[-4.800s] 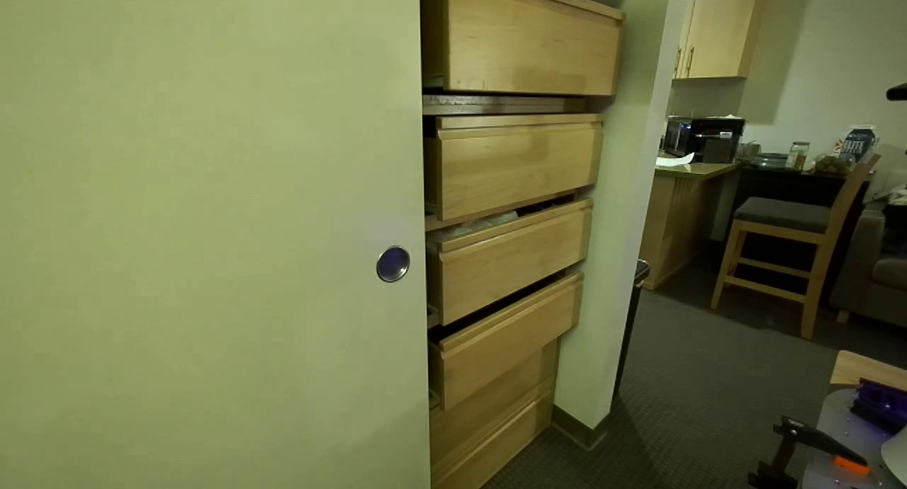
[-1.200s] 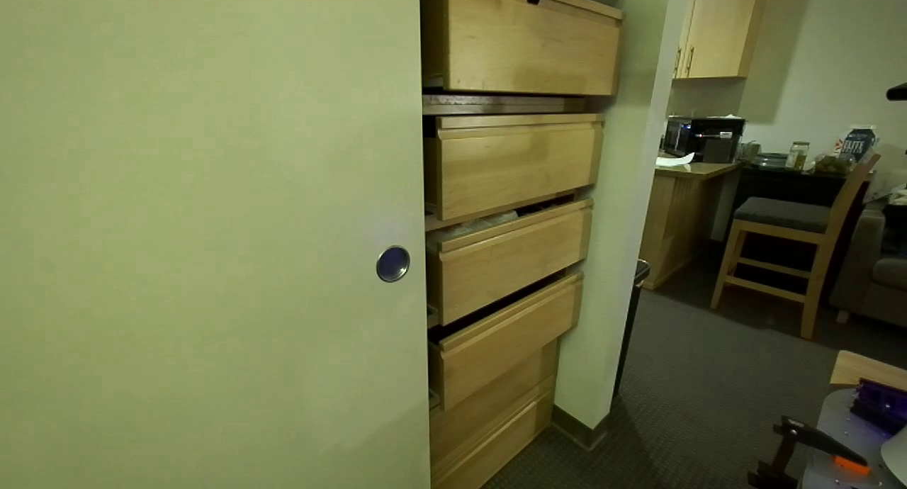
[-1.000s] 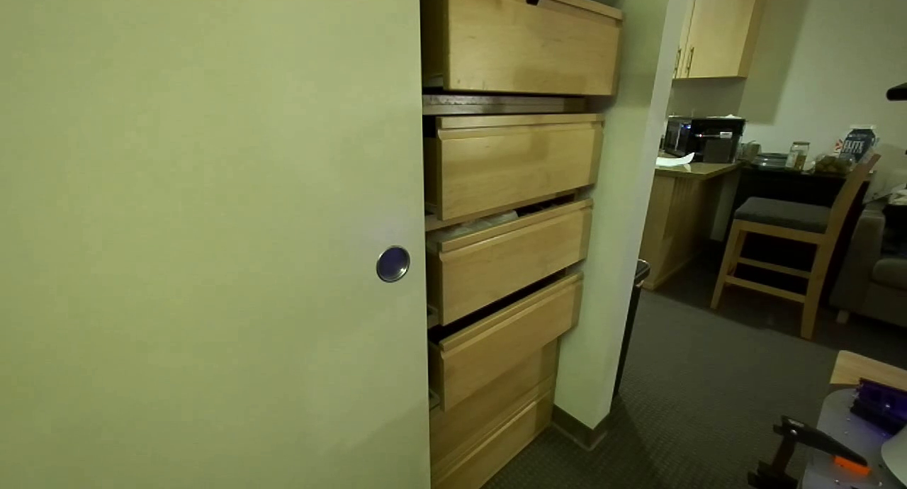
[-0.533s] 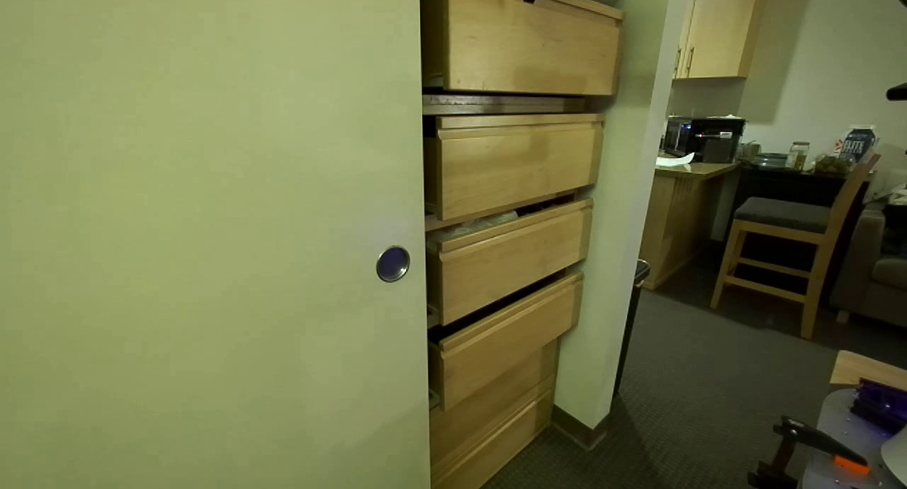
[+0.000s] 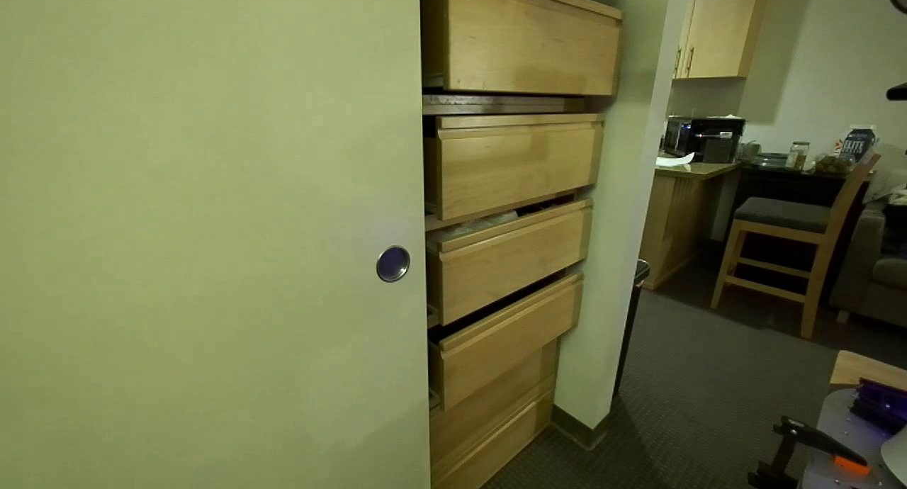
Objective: Open the topmost drawer
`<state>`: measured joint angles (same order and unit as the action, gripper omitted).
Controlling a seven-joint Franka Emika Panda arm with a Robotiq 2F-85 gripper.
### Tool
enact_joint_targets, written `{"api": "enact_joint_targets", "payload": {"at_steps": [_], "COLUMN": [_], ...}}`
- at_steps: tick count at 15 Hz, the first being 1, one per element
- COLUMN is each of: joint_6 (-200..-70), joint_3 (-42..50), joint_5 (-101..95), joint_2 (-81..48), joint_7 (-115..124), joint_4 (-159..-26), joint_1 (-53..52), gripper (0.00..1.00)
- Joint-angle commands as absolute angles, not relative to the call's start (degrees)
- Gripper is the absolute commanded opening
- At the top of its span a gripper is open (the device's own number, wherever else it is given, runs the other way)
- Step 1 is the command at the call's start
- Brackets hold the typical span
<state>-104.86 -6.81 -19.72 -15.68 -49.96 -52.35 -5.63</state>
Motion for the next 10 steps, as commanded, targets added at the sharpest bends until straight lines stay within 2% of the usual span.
{"api": "enact_joint_targets", "payload": {"at_steps": [1, 10], "joint_6": [-105.27, -102.01], "joint_3": [-6.79, -7.46], "joint_5": [-20.26, -18.42], "joint_2": [-16.98, -17.38], "joint_7": [-51.07, -51.13], "joint_4": [-51.93, -54.51], "joint_1": [-5.71, -5.95], "gripper": [1.0, 1.0]}}
